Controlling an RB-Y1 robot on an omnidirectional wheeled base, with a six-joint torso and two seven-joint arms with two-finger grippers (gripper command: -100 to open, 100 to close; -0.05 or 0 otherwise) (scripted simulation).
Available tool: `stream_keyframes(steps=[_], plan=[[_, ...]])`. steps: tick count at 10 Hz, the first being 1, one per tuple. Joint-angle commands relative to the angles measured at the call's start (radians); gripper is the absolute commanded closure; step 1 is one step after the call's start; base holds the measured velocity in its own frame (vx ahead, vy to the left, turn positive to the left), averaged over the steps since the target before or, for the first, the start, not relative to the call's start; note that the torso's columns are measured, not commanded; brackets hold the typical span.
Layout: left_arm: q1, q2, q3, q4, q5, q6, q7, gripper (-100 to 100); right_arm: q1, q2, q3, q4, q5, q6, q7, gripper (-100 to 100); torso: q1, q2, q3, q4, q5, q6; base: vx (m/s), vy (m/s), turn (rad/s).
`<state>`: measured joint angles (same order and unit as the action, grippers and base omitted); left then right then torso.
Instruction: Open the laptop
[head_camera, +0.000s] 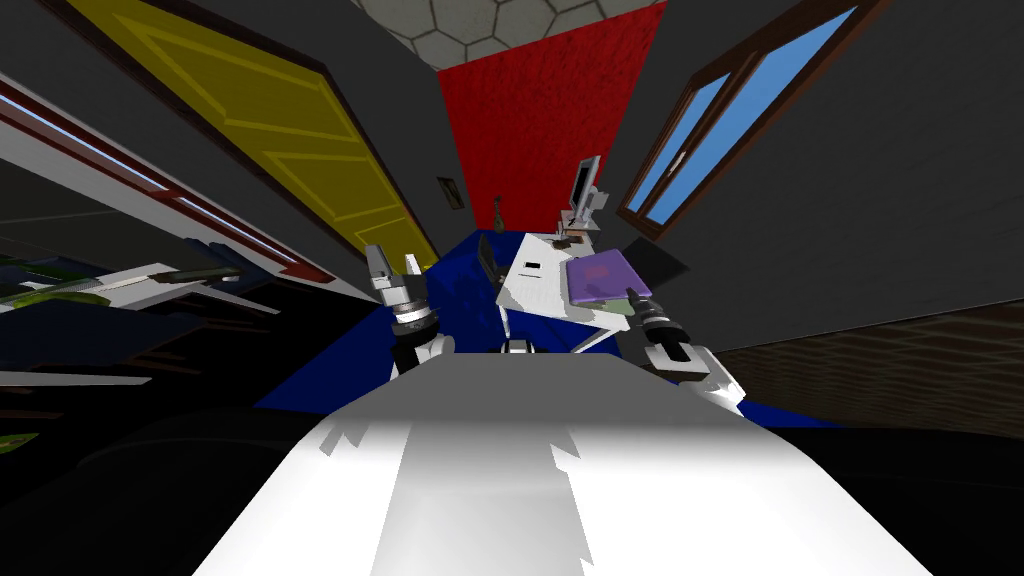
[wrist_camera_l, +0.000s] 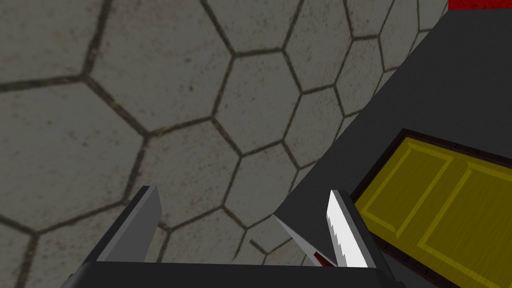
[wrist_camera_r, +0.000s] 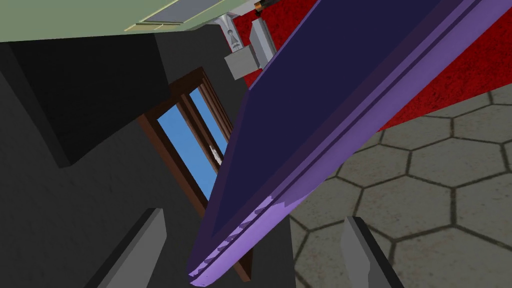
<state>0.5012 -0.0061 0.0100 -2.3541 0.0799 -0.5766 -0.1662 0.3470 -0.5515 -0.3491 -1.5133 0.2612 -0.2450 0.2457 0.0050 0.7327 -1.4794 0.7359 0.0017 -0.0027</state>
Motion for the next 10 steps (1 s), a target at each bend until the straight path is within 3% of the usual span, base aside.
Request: stream_keyframes(steps=[1,5,6,7,10], plan=[[0.0,0.0,0.0,0.0,0.0,0.0,0.0,0,0.027,-0.055,-0.009,-0.049,-0.023,0.051,-0.043,-100,-0.001,0.004,0.002,0.002,0.0,0.002,-0.011,0.03,0.017],[0.0,0.0,0.0,0.0,0.0,0.0,0.0,0,0.062,-0.126,-0.021,-0.111,-0.052,0.113,-0.096,-100,-0.004,0.007,0.004,0.003,0.0,0.003,-0.011,0.024,0.023],[0.0,0.0,0.0,0.0,0.0,0.0,0.0,0,0.055,-0.113,-0.018,-0.094,-0.046,0.098,-0.086,-100,-0.004,0.006,0.004,0.003,0.0,0.003,-0.005,0.006,0.003],[0.0,0.0,0.0,0.0,0.0,0.0,0.0,0,0.055,-0.115,-0.018,-0.095,-0.047,0.102,-0.088,0,-0.004,0.006,0.004,0.003,-0.001,0.003,0.0,0.0,0.0],[0.0,0.0,0.0,0.0,0.0,0.0,0.0,0,0.055,-0.115,-0.018,-0.095,-0.047,0.102,-0.088,0,-0.005,0.005,0.003,0.002,-0.002,0.003,0.0,0.0,0.0]])
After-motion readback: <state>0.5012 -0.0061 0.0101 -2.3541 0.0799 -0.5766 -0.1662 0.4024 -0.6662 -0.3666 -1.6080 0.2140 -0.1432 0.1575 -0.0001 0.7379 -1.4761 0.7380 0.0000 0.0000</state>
